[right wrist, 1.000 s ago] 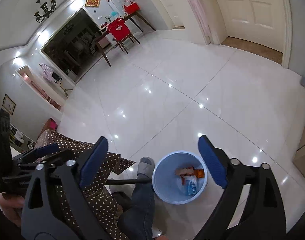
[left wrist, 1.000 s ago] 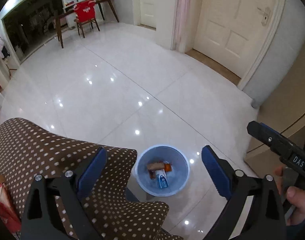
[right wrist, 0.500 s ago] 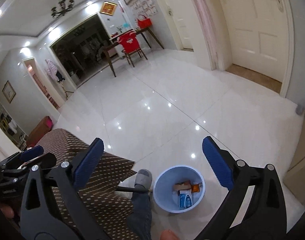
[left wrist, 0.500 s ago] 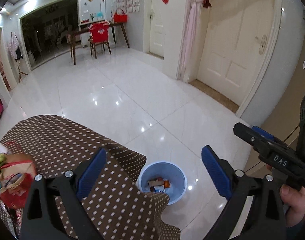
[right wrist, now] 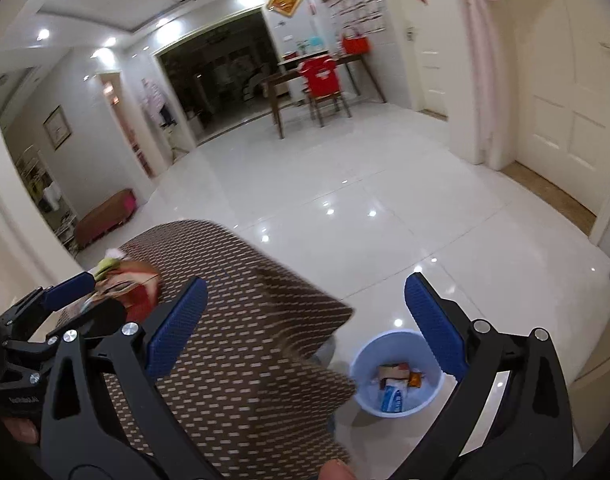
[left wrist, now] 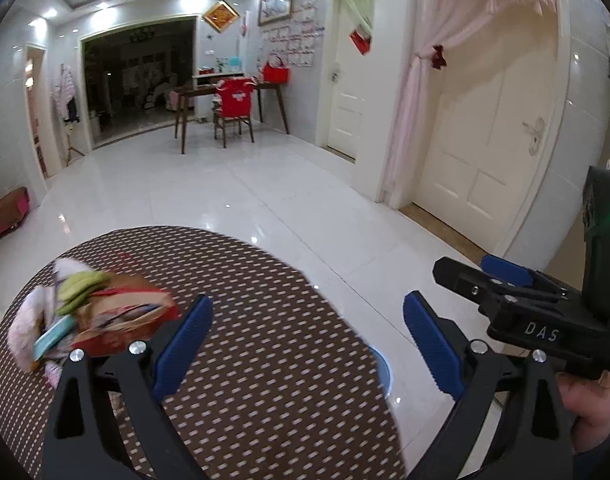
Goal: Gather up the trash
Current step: 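Move both tools back over the trash on the table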
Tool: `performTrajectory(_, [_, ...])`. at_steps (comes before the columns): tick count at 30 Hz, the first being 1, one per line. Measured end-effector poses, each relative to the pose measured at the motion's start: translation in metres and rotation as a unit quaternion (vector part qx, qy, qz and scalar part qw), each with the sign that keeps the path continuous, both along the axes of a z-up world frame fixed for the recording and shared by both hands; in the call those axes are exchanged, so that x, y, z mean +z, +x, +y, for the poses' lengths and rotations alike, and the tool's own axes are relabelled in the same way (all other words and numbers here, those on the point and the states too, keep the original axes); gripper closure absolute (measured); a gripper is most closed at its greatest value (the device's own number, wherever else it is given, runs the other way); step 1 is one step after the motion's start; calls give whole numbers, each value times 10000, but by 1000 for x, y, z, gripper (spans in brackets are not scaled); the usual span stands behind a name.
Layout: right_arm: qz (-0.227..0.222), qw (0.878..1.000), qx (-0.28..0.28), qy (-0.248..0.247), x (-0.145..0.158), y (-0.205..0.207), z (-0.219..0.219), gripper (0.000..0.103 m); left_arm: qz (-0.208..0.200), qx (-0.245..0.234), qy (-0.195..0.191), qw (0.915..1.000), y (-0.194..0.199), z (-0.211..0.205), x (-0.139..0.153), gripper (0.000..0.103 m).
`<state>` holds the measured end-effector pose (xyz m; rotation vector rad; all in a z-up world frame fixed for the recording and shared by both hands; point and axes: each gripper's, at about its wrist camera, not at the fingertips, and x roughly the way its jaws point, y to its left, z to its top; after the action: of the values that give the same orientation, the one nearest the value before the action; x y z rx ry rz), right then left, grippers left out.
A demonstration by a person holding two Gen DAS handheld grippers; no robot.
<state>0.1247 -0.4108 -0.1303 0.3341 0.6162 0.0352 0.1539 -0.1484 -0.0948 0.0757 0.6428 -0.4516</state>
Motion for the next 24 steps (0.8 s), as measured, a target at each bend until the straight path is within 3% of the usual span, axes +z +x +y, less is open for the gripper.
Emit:
performTrajectory(15, [142, 9911, 1314, -182, 2, 25, 148, 6, -56, 1055, -35, 9944, -30, 132, -16, 9])
performTrajectory(24, [517, 9829, 1750, -260, -20, 37, 209, 6, 534, 1780, 147, 9825, -25, 216, -54, 9])
